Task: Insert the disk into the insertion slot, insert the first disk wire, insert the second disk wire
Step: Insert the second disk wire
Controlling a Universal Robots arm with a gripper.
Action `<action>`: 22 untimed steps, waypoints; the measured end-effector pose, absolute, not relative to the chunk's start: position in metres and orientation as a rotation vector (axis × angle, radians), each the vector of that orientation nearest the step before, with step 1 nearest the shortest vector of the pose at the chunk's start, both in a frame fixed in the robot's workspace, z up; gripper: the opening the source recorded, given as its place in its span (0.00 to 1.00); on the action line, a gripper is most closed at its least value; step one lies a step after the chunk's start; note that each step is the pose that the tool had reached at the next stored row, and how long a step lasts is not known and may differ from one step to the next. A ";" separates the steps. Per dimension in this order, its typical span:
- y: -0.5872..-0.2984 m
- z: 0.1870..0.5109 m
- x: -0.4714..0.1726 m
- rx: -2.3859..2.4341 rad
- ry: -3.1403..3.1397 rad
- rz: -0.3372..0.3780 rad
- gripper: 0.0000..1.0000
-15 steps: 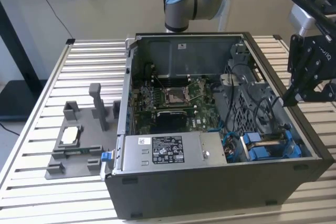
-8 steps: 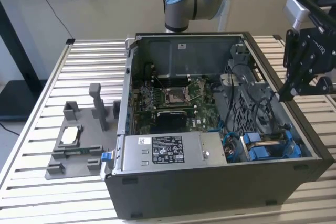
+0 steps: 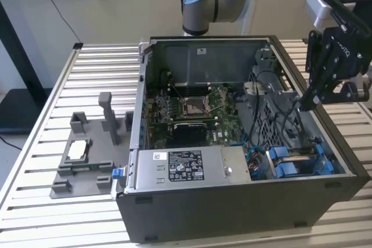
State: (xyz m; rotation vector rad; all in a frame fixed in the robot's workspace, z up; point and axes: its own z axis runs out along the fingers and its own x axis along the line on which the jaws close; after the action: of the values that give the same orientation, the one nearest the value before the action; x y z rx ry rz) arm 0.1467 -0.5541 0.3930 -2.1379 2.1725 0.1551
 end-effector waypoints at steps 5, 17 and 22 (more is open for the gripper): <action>-0.554 0.393 0.139 -2.152 2.189 0.155 0.16; -0.562 0.389 0.126 -2.172 2.196 0.133 0.16; -0.570 0.387 0.122 -2.168 2.176 0.108 0.16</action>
State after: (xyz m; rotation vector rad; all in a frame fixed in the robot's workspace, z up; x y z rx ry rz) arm 0.1221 -0.5695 0.3869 -2.1682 2.1757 0.1082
